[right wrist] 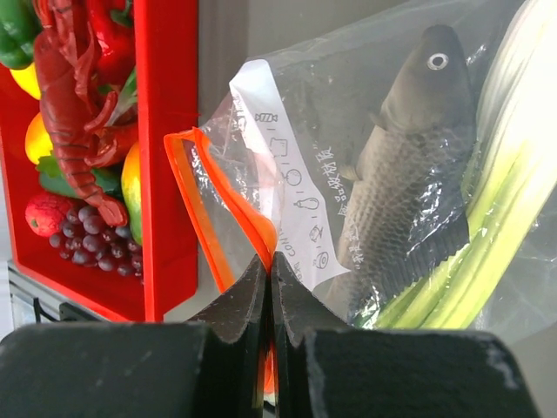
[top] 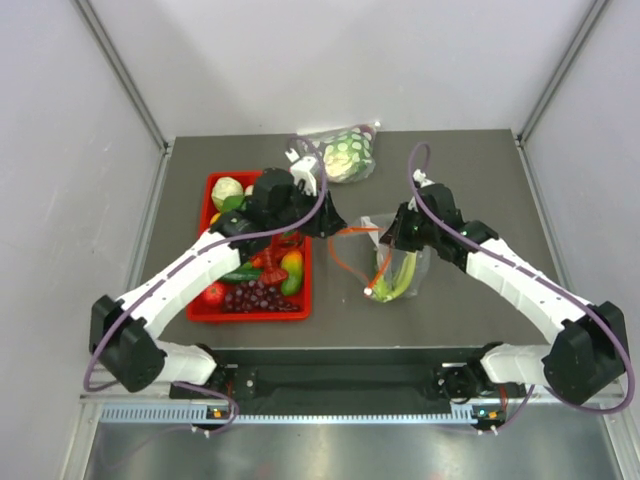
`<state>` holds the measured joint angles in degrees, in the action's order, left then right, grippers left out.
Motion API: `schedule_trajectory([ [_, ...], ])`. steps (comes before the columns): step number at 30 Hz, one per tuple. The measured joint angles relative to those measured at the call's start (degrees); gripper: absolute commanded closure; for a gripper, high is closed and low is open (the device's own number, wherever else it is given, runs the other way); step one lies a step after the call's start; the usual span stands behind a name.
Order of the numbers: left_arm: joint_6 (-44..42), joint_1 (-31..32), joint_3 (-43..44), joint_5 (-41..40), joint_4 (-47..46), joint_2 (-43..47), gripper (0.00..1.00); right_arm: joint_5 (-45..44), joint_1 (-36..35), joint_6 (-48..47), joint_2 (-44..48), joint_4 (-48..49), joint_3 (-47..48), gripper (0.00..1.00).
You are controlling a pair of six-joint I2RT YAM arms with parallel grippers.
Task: Open the zip-top bag and remove the fake food
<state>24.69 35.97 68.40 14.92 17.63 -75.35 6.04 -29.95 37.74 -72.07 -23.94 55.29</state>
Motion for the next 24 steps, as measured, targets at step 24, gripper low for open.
schedule_trajectory([
  [24, 2.45, 9.68, -2.12, 6.78, -8.28, -23.96, 0.38, -1.22, -1.68, 4.66, 6.38, 2.91, -6.93, 1.0],
])
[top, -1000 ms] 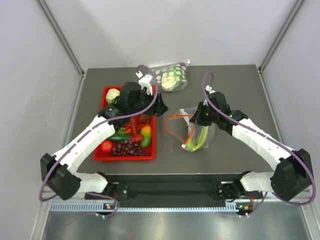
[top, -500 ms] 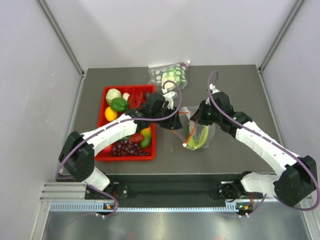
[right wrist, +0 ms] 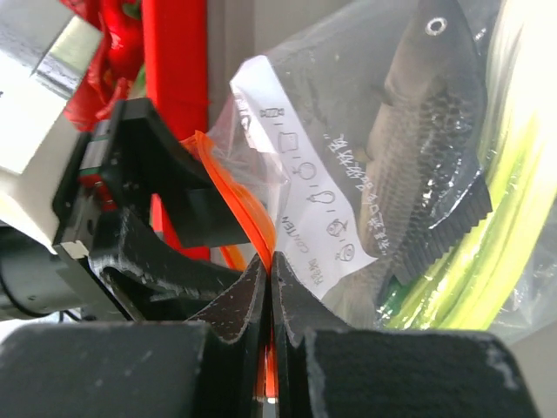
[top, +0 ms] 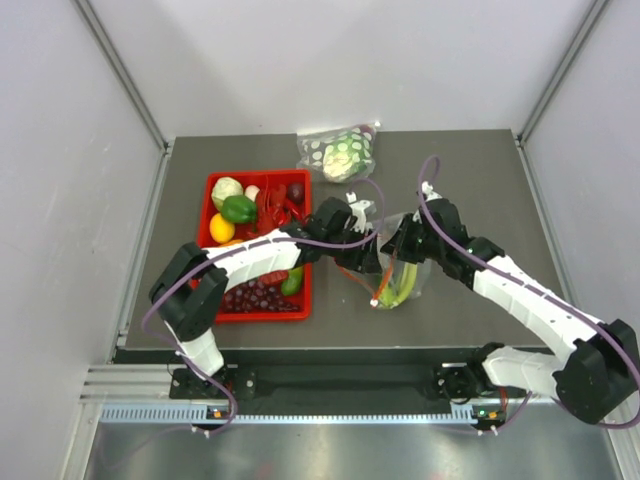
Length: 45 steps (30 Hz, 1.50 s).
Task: Open the zip-top bag and remove the fake food
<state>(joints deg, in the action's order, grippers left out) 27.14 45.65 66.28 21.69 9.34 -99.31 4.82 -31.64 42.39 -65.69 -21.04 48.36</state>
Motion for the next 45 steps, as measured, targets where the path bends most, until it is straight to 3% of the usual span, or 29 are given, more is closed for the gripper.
schedule_trajectory([
  [8, 2.47, 0.42, -1.64, 2.4, -7.58, -1.64, 0.34, -0.92, -0.79, 1.36, 1.42, 2.23, -1.16, 1.0],
  [23, 2.95, 1.68, -0.9, 1.88, -7.78, -8.94, 0.32, -2.89, -1.64, 2.67, 3.17, 2.58, -3.39, 1.0],
  [26, 2.99, 1.73, -0.09, 2.75, -8.07, -10.08, 0.39, -3.63, -1.64, 2.67, 3.17, 2.25, -3.48, 1.0],
  [28, 3.21, 1.77, 0.48, 3.61, -8.37, -11.08, 0.51, -3.91, -1.64, 2.73, 3.04, 2.12, -3.72, 1.0],
  [30, 3.28, 1.99, 0.72, 4.59, -9.2, -12.33, 0.54, -3.17, -1.79, 2.89, 2.75, 2.67, -3.74, 1.0],
  [40, 2.75, 2.38, 2.82, 5.55, -7.61, -13.16, 0.99, -2.14, -1.95, 3.3, 2.16, 5.22, -3.76, 1.0],
  [45, 0.31, 1.01, 1.64, 2.01, -2.93, -9.51, 1.0, -2.14, -1.97, 3.56, 2.34, 5.81, -4.61, 1.0],
])
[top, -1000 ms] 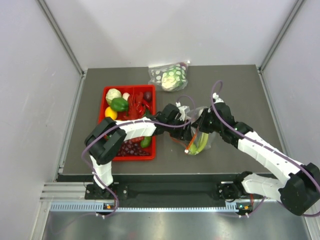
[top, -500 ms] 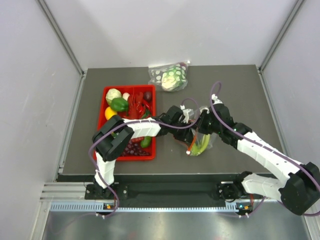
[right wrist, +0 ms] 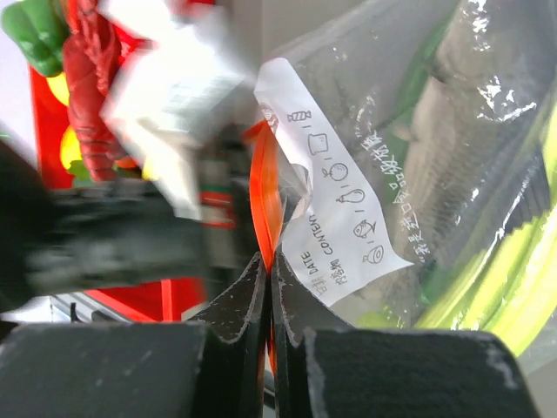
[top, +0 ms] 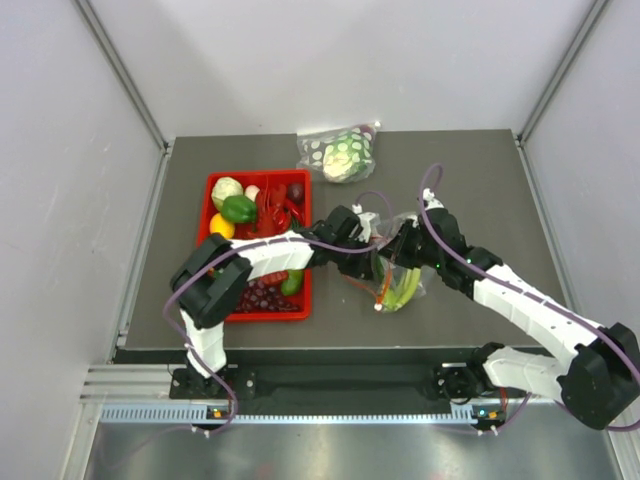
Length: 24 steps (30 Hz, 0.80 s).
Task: Open the zip-top bag and remove the fake food
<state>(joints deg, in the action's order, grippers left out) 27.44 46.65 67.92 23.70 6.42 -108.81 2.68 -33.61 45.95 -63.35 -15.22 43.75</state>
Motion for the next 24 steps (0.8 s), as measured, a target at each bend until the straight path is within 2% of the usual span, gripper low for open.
schedule_trajectory([
  [8, -2.69, -3.21, -3.13, -3.67, 6.21, 12.0, 1.0, -0.46, 0.02, 0.09, 1.22, -0.28, -0.68, 1.0],
  [15, -1.42, -2.47, -3.1, -1.88, 5.97, 12.09, 0.97, -2.82, 0.02, -1.09, 2.12, -2.27, -0.66, 1.0],
  [16, -0.94, -2.12, -2.93, -1.46, 5.75, 11.43, 0.9, -3.58, 0.02, -1.38, 2.69, -3.04, -0.63, 1.0],
  [19, 0.09, -0.79, -1.49, -0.44, 5.07, 8.87, 0.82, -5.81, 0.02, -2.4, 4.96, -5.14, -0.44, 1.0],
  [20, 0.37, -0.31, -1.09, -0.2, 4.42, 7.98, 0.69, -6.45, 0.02, -2.73, 5.68, -5.92, -0.2, 1.0],
  [22, 1.07, 0.48, -0.63, 0.59, 3.06, 6.49, 0.59, -7.3, 0.02, -3.13, 6.47, -6.71, 0.37, 1.0],
  [23, 1.64, 0.81, -0.63, 0.9, 2.4, 6.08, 0.51, -7.58, 0.02, -3.3, 6.8, -6.99, 0.59, 1.0],
  [24, 2.05, 1.11, -0.63, 1.22, 1.6, 5.7, 0.49, -7.69, 0.02, -3.32, 7.08, -7.04, 0.63, 1.0],
])
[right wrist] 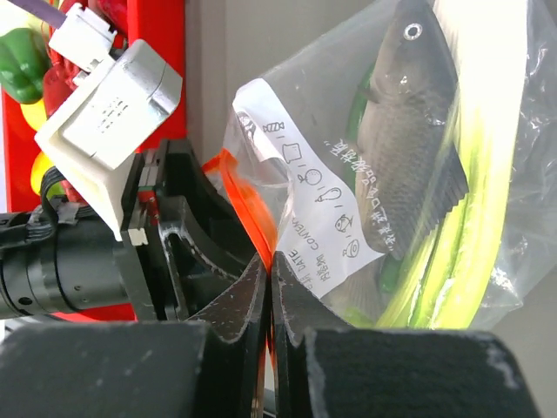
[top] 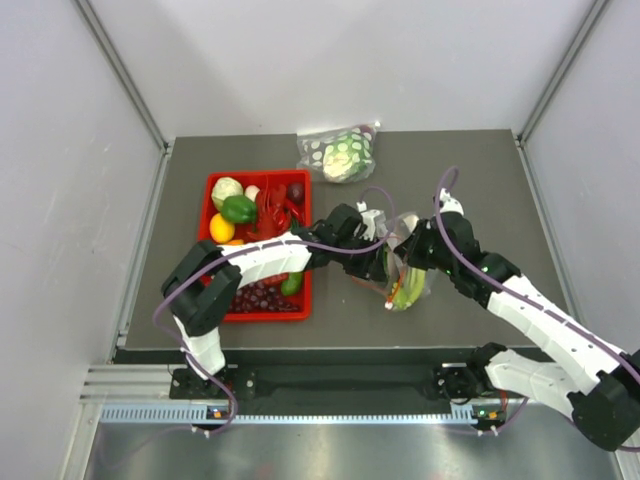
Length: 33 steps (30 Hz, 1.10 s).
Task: Open the zip-top bag and remove the fake food
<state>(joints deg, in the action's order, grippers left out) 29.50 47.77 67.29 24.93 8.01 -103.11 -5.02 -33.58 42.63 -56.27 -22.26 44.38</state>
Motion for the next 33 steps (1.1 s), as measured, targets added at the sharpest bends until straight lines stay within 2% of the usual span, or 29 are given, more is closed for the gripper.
schedule_trajectory([
  [3, 1.31, 0.52, 0.02, 0.09, -2.54, -0.48, 0.39, -0.07, 0.0, 0.22, 0.63, -0.15, -0.09, 1.0],
  [5, 2.12, 0.74, 0.42, -0.37, -4.26, -0.85, 0.38, 0.0, 0.0, 0.74, 1.44, 0.15, -0.55, 1.0],
  [6, 2.49, 0.76, 0.98, -0.52, -4.81, -1.27, 0.28, 0.0, 0.0, 0.98, 1.99, 0.15, -0.96, 1.0],
  [7, 2.6, 0.85, 1.75, -0.76, -5.46, -1.97, 0.27, 0.02, 0.0, 1.18, 2.58, 0.2, -1.44, 1.0],
  [19, 0.28, 2.38, 11.23, -8.44, -3.34, -12.37, 0.2, -0.92, 0.11, 2.49, 4.02, 0.15, -2.78, 1.0],
  [24, -3.48, 3.76, 16.09, -12.5, 0.83, -15.21, 0.25, -0.92, 0.11, 2.56, 3.63, 0.28, -2.78, 1.0],
  [29, -7.3, 4.33, 17.05, -15.87, 4.48, -16.72, 0.31, -0.9, 0.11, 3.1, 2.82, 0.37, -2.78, 1.0],
  [30, -7.98, 4.33, 17.05, -16.17, 5.05, -16.83, 0.35, -0.9, 0.11, 3.3, 2.75, 0.39, -2.8, 1.0],
  [31, -8.68, 4.33, 17.03, -16.55, 5.62, -16.87, 0.45, -0.87, 0.11, 3.5, 2.69, 0.46, -2.8, 1.0],
  [33, -9.88, 4.35, 16.85, -17.27, 6.08, -16.87, 0.56, -0.7, 0.11, 3.69, 2.6, 0.96, -2.86, 1.0],
])
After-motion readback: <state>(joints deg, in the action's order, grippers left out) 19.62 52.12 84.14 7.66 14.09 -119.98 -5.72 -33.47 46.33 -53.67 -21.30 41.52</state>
